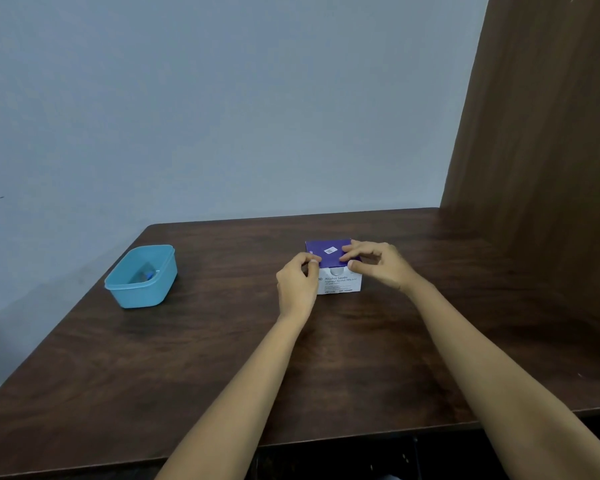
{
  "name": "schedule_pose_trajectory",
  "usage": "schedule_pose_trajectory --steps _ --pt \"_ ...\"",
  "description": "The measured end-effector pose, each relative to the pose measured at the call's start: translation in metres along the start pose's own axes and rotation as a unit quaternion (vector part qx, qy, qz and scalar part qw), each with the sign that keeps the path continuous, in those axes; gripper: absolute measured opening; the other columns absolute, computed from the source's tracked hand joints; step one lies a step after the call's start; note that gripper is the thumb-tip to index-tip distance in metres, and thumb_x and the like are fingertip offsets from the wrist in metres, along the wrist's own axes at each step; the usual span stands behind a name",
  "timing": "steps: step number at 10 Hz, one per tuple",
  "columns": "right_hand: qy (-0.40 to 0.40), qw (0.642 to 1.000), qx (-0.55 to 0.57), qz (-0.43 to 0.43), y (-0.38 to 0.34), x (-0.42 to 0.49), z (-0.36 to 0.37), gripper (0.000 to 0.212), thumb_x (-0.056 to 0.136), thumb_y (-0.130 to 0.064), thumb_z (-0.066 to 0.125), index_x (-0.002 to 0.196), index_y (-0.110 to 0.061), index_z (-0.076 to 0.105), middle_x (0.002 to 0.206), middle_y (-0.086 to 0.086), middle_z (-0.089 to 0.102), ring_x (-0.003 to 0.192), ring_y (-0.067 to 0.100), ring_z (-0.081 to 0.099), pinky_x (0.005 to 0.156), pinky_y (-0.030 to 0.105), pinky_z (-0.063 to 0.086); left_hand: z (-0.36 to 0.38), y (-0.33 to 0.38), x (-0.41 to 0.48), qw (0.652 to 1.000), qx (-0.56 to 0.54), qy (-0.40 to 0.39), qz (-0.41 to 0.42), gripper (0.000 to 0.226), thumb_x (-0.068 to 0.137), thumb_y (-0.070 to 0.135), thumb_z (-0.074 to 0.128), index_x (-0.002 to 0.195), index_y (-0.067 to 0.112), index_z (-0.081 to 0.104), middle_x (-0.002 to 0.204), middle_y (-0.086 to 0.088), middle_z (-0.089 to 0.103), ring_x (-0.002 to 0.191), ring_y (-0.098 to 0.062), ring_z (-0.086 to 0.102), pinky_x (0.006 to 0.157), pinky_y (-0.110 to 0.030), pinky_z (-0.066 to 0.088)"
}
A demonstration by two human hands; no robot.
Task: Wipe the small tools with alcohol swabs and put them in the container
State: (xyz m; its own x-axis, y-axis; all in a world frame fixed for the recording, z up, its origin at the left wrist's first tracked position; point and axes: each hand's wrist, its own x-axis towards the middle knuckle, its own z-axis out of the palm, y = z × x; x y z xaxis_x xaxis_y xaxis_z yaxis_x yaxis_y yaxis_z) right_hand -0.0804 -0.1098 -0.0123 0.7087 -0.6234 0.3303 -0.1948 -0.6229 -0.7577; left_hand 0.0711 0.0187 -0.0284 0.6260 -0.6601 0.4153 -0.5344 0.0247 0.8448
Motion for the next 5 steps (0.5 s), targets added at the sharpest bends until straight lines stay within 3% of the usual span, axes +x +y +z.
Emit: schedule_pose_trajectory --steps 1,3,4,5 --pt "0.018 0.997 -0.063 -0.035 0.000 -0.004 0.002 0.022 0.081 -0.024 0.076 0.103 -0.020 0.075 0.129 -0.001 0.062 0.124 -0.002 0.043 0.096 0.014 0.037 0.000 -0.002 0.000 0.999 0.036 -0.016 0.028 0.023 0.097 0.025 0.052 0.106 0.011 0.069 0.104 -0.002 0.070 0.095 -0.012 0.062 0.060 -0.009 0.039" --pt "0.073 0.989 -0.114 -0.059 -0.001 -0.010 0.007 0.025 0.083 -0.021 0.074 0.108 -0.017 0.073 0.126 0.004 0.064 0.128 0.013 0.048 0.108 0.036 0.039 0.000 0.002 0.000 0.997 0.044 -0.041 0.049 0.022 0.097 0.020 0.053 0.111 0.012 0.067 0.108 -0.005 0.069 0.101 -0.016 0.062 0.071 -0.017 0.045" --pt "0.062 0.985 -0.139 -0.076 -0.001 -0.012 0.005 0.032 0.083 -0.021 0.074 0.115 -0.018 0.070 0.129 0.003 0.062 0.132 0.015 0.045 0.109 0.034 0.036 -0.001 0.000 0.002 0.997 0.034 -0.053 0.036 0.028 0.097 0.025 0.053 0.123 0.015 0.060 0.116 -0.006 0.066 0.109 -0.018 0.060 0.083 -0.030 0.053" --pt "0.093 0.980 -0.140 -0.107 -0.008 -0.014 0.001 0.040 0.083 -0.021 0.074 0.122 -0.019 0.066 0.134 0.002 0.059 0.134 0.014 0.043 0.109 0.029 0.032 -0.011 0.006 0.002 0.998 0.032 -0.037 0.028 0.036 0.097 0.032 0.052 0.128 0.016 0.053 0.124 -0.006 0.063 0.116 -0.020 0.058 0.090 -0.034 0.050"
